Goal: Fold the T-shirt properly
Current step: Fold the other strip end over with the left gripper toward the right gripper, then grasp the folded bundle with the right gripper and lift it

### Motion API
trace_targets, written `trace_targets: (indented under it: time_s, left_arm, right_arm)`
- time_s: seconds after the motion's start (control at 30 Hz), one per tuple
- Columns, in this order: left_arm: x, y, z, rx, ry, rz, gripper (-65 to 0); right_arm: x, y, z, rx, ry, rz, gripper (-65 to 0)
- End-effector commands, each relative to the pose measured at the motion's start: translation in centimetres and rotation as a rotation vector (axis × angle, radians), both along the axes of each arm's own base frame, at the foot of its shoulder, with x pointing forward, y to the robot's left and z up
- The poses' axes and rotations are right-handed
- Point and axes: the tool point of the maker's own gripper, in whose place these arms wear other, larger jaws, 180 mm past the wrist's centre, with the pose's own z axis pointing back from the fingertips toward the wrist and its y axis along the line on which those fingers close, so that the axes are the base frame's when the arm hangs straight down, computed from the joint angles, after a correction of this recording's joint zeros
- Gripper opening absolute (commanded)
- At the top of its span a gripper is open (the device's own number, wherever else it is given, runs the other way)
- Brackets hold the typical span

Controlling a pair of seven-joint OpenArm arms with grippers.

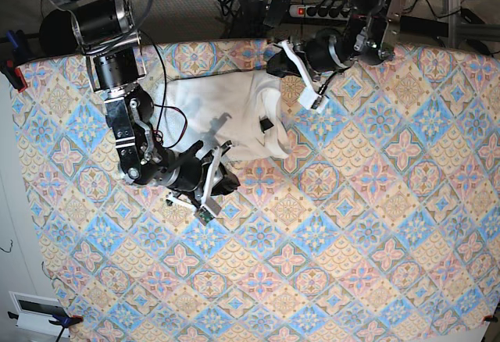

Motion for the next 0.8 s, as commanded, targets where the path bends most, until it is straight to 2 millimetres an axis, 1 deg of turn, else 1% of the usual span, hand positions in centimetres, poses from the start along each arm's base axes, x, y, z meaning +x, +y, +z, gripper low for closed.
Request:
trace_targets:
  time_s: [0.0,0.07,0.17,0.27,0.33,0.4,0.5,0.6,0.67,0.77]
  left_arm:
    - [1.0,-1.1,1.1,-0.023,-0.049,-0.018,-65.0]
    - [1.2,-2.1,1.1,-0.013,-0.064,-0.038,-65.0]
    - [1.5,-2.8,0.8,-0.003,-0.068,-0.034,-65.0]
    - [2.1,-3.4,0.4,0.002,-0.064,-0.030,-65.0]
    - [2.0,-3.9,-0.2,0.002,-0.045,-0.026,-65.0]
    - [1.8,-3.7,-0.8,0.019,-0.035,-0.027,-65.0]
    - [2.6,-3.4,-1.3,0.044,-0.044,-0.027,-65.0]
    - [2.8,-2.7,-2.8,0.056,-0.027,-0.001,-65.0]
    - [3.1,-2.1,-3.5,0.067,-0.028,0.014,-65.0]
    - [3.3,-0.7,-4.6,0.096,-0.027,0.027,-65.0]
  right_arm:
    - [2.2,-0.6,2.7,0.032,-0.077,-0.025,-57.8]
    - [2.4,-1.8,2.6,0.008,-0.080,-0.034,-57.9]
    - [2.5,-3.2,1.7,-0.072,-0.088,-0.033,-58.0]
    - [2.9,-5.1,-0.2,-0.199,-0.076,-0.035,-58.0]
    - [2.6,-6.6,-2.2,-0.283,-0.041,-0.035,-58.0]
    - [2.0,-7.7,-4.0,-0.343,-0.004,-0.031,-58.0]
    - [1.5,-8.2,-5.4,-0.364,0.014,-0.027,-58.0]
    - [0.7,-8.9,-7.0,-0.372,0.062,-0.032,-58.0]
    - [0.1,-9.3,-7.8,-0.381,0.090,-0.032,-58.0]
    - [-0.3,-9.5,-8.2,-0.385,0.105,-0.033,-58.0]
